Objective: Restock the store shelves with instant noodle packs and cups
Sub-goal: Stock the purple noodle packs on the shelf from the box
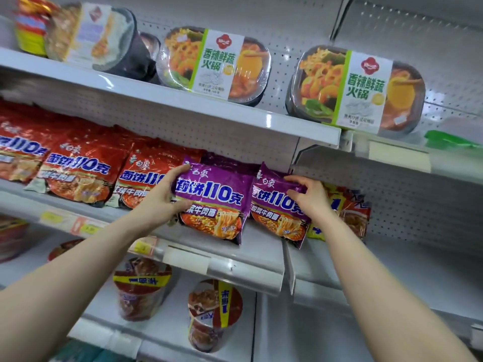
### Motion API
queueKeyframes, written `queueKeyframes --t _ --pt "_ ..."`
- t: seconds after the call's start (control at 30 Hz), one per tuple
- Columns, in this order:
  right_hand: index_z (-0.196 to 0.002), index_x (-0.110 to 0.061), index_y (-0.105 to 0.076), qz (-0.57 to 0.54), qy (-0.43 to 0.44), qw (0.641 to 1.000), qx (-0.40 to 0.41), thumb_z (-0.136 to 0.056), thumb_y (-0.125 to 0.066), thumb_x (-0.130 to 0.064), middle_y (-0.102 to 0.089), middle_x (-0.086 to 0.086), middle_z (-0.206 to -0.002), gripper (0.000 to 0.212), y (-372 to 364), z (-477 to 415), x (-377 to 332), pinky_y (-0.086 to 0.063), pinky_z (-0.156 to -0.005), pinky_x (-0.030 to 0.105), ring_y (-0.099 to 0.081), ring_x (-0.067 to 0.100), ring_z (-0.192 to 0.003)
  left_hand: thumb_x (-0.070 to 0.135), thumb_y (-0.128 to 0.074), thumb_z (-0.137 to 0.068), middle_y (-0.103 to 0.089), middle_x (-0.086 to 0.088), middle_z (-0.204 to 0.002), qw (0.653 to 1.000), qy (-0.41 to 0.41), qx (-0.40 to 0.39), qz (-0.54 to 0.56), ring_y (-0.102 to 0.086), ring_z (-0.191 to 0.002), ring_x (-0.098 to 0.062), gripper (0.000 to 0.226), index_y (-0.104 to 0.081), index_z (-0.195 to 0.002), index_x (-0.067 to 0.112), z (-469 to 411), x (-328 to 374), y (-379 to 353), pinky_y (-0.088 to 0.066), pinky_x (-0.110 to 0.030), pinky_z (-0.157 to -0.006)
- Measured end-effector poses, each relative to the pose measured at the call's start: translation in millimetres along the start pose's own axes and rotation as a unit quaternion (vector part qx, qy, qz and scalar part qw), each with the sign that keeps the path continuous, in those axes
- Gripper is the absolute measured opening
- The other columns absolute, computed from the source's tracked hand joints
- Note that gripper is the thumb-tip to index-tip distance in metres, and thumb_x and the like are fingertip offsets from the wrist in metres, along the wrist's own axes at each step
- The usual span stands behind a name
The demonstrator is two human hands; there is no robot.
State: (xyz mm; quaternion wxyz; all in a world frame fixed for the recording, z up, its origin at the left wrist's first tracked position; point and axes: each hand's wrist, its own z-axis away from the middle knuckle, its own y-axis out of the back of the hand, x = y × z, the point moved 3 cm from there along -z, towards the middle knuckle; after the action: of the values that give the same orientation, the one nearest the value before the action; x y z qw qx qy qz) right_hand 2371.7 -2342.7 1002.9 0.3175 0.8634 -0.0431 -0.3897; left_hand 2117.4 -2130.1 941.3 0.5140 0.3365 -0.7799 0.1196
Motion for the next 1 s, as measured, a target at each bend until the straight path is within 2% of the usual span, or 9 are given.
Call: queueKeyframes --t 0.1,0.2,0.27,0.4,0.53,0.67,0.8,0.9,1.0 --pt "-0.120 -0.033 -0.067 0.002 0.023 0.999 -0.027 -0.092 -0.066 -0.010 -0.065 0.001 -0.120 0.036 -9 -21 10 -0.062 -0.074 0.043 -0.070 0.017 -0.087 -0.005 -0.062 -0.090 -0.059 0.003 -0.112 1.000 0.003 0.012 -0.011 -0.067 -0.091 -0.020 0.072 -0.038 -0.139 0.042 -9 -3 -2 -0.055 -0.059 -0.084" --pt "-0.116 -0.034 -0.068 0.026 0.042 0.998 -0.051 -0.091 -0.067 -0.009 -0.065 -0.001 -0.123 0.035 -21 -38 23 -0.060 -0.080 0.039 -0.067 0.016 -0.095 -0.007 -0.060 -0.090 -0.057 0.003 -0.115 1.000 0.007 0.026 -0.013 -0.067 -0.081 0.001 0.071 -0.036 -0.141 0.035 -16 -6 -5 -0.060 -0.029 -0.070" --pt "-0.117 -0.032 -0.069 0.030 0.050 0.997 -0.050 -0.091 -0.066 -0.008 -0.066 0.000 -0.124 0.035 -27 -49 32 -0.059 -0.081 0.035 -0.066 0.017 -0.098 -0.009 -0.059 -0.090 -0.057 0.004 -0.114 0.999 0.009 0.033 -0.017 -0.067 -0.080 0.002 0.070 -0.036 -0.140 0.035 -20 -8 -7 -0.058 -0.021 -0.067" --pt "-0.119 -0.026 -0.070 0.049 0.062 0.996 -0.037 -0.092 -0.067 -0.010 -0.065 0.002 -0.127 0.032 -35 -70 46 -0.052 -0.085 0.025 -0.065 0.019 -0.107 -0.005 -0.060 -0.090 -0.057 0.006 -0.113 0.999 0.018 0.039 -0.033 -0.068 -0.083 -0.004 0.070 -0.038 -0.137 0.042 -24 -15 -11 -0.061 -0.029 -0.069" --pt "-0.115 -0.022 -0.073 0.120 0.090 0.989 0.016 -0.087 -0.071 -0.009 -0.065 0.004 -0.125 0.031 -44 -80 56 -0.041 -0.097 0.026 -0.058 0.025 -0.117 -0.003 -0.064 -0.089 -0.059 0.006 -0.116 0.998 0.028 0.047 -0.042 -0.067 -0.096 -0.026 0.074 -0.038 -0.138 0.046 -30 -23 -15 -0.057 -0.056 -0.082" --pt "-0.124 -0.024 -0.068 0.221 0.107 0.967 0.071 -0.092 -0.064 -0.014 -0.060 0.003 -0.134 0.034 -53 -74 56 -0.033 -0.106 0.046 -0.042 0.032 -0.129 -0.002 -0.064 -0.089 -0.055 0.002 -0.126 0.998 0.020 0.043 -0.050 -0.065 -0.100 -0.021 0.074 -0.037 -0.140 0.045 -31 -25 -20 -0.060 -0.044 -0.081" --pt "-0.139 -0.025 -0.055 0.303 0.111 0.944 0.072 -0.094 -0.060 -0.013 -0.041 0.006 -0.154 0.047 -58 -54 48 -0.011 -0.119 0.054 -0.016 0.034 -0.149 0.002 -0.065 -0.090 -0.055 0.007 -0.119 0.997 0.029 0.025 -0.063 -0.063 -0.103 -0.038 0.074 -0.036 -0.139 0.049 -30 -25 -20 -0.054 -0.062 -0.082" --pt "-0.140 -0.022 -0.055 0.264 0.123 0.954 0.075 -0.094 -0.058 -0.008 -0.040 0.010 -0.155 0.048 -54 -39 41 -0.010 -0.121 0.052 -0.018 0.035 -0.149 0.001 -0.064 -0.090 -0.054 0.008 -0.119 0.999 0.020 0.014 -0.046 -0.061 -0.105 -0.041 0.073 -0.036 -0.140 0.047 -33 -22 -23 -0.053 -0.064 -0.082" --pt "-0.143 -0.019 -0.052 0.170 0.117 0.977 0.061 -0.098 -0.052 -0.008 -0.042 0.009 -0.153 0.046 -48 -16 33 -0.022 -0.118 0.038 -0.032 0.031 -0.144 -0.003 -0.062 -0.090 -0.053 0.006 -0.123 1.000 0.006 0.007 -0.013 -0.066 -0.097 -0.016 0.074 -0.036 -0.143 0.041 -36 -19 -32 -0.061 -0.045 -0.079"
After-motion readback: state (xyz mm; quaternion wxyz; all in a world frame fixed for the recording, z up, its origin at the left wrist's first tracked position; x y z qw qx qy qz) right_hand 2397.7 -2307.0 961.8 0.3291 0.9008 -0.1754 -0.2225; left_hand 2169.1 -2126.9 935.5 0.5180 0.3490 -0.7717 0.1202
